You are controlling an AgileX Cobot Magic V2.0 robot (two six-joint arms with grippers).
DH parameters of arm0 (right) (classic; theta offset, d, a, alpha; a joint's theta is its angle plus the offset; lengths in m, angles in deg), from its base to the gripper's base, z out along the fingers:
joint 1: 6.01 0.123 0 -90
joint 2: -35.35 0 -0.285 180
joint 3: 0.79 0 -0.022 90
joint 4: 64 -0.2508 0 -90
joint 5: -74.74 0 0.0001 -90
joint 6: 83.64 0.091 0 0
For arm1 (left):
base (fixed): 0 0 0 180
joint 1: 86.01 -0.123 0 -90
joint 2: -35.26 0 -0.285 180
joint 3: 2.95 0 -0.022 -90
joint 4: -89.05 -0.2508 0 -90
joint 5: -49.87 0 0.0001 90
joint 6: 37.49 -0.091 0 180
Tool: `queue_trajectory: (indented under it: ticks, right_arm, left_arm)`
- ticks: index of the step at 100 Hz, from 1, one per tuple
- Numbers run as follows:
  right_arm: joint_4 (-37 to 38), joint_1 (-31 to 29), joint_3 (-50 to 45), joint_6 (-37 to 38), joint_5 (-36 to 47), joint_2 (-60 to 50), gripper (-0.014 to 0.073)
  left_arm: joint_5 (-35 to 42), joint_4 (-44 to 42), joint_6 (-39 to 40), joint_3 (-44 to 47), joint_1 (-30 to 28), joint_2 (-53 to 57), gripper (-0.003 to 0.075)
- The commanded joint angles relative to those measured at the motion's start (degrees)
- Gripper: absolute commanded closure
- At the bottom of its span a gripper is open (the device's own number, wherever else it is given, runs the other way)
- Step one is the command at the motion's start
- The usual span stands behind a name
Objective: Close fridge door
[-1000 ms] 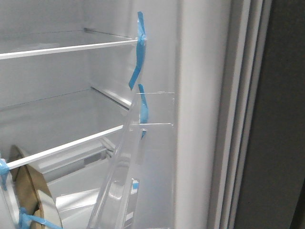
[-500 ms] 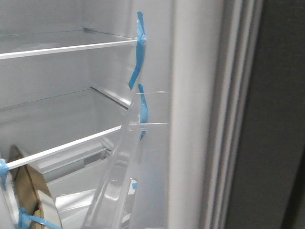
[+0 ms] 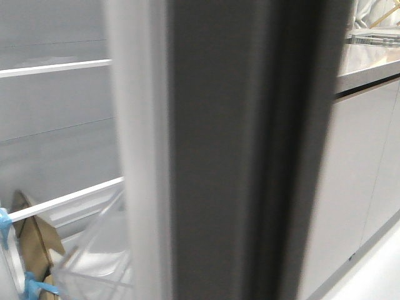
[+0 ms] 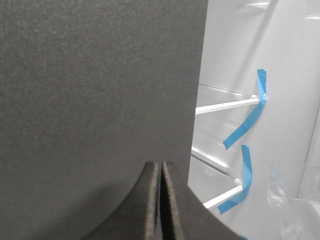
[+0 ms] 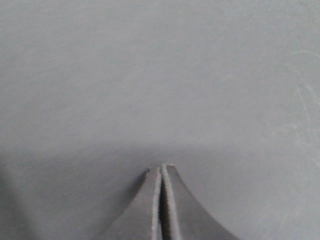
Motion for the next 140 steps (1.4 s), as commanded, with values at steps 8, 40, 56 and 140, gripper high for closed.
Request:
queue_trajectory:
  ticks: [8, 40, 56, 140]
  right_arm:
    - [-0.1, 0.2, 5.8, -0.6, 5.3, 5.9, 0.0670]
    - [-0.1, 0.2, 15.7, -0.6, 6.8, 19.2, 0.0670]
    - [-0.1, 0.2, 20.1, -0.6, 8.3, 25.0, 0.0670]
    - [1.3, 0.2, 25.3, -0.6, 27.8, 42.6, 0.0670]
  left_arm:
    - [4.4, 0.1, 0.2, 1.6, 0.3, -1.1, 0.0741]
    - [4.4, 0.1, 0.2, 1.6, 0.3, -1.1, 0.0741]
    - [4.4, 0.1, 0.2, 1.6, 0.3, -1.1, 0.0741]
    - [4.4, 0.1, 0.2, 1.6, 0.3, -1.1, 0.0741]
